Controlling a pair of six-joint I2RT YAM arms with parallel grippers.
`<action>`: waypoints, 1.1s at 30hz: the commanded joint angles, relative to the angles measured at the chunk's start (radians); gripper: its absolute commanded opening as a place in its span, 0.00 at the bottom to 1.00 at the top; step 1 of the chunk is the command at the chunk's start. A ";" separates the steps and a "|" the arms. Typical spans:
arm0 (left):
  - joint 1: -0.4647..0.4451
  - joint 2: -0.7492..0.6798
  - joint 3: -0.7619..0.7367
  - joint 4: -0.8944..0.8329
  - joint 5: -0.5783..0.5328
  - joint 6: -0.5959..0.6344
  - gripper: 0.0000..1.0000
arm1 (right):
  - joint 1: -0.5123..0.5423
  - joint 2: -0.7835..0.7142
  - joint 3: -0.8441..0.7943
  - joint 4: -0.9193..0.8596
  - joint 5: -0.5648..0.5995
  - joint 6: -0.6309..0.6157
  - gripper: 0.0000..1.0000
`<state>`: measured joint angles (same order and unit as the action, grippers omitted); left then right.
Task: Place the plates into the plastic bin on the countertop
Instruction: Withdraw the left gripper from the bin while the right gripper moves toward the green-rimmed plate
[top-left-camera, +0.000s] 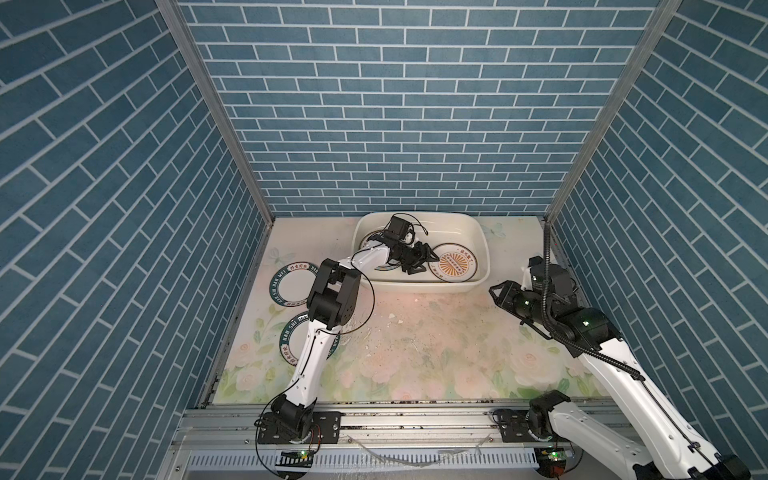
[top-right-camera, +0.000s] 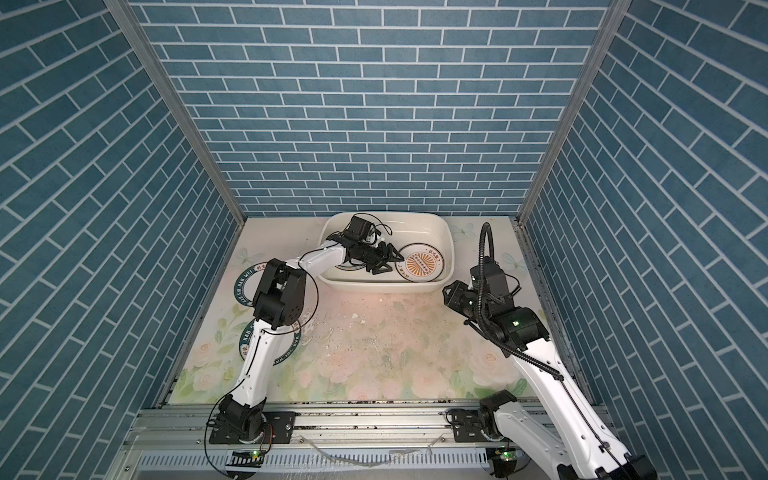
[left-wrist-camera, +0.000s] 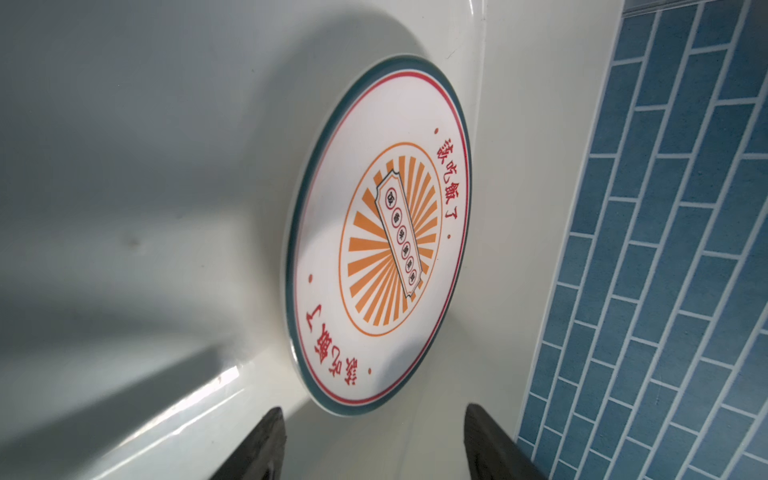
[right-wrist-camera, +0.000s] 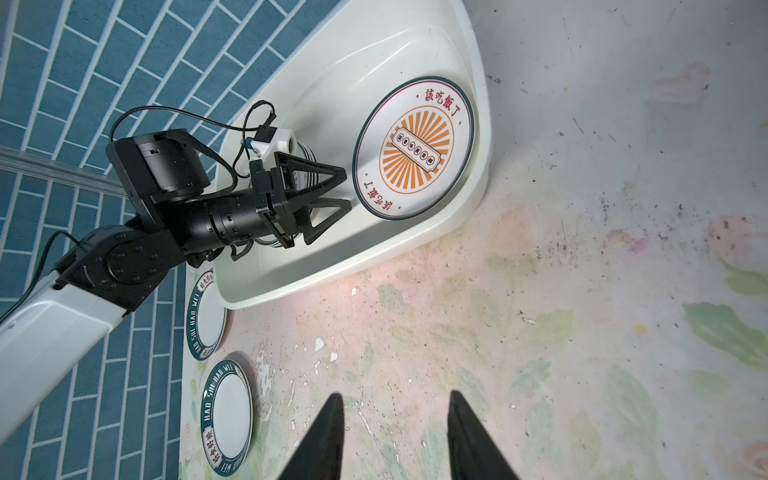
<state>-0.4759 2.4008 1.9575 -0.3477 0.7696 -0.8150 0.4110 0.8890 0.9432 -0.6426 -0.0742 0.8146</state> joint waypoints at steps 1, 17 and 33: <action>0.006 -0.104 0.005 -0.039 -0.007 0.035 0.69 | -0.007 -0.007 0.053 -0.010 -0.007 -0.026 0.42; 0.121 -0.609 0.060 -0.385 -0.162 0.560 0.73 | -0.013 0.053 0.100 0.100 -0.241 0.025 0.42; 0.398 -1.304 -0.600 -0.522 -0.233 1.008 0.87 | 0.421 0.279 0.004 0.391 -0.108 0.061 0.42</action>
<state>-0.0811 1.1839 1.4231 -0.8711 0.5652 0.0902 0.7837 1.1290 0.9688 -0.3668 -0.2222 0.8444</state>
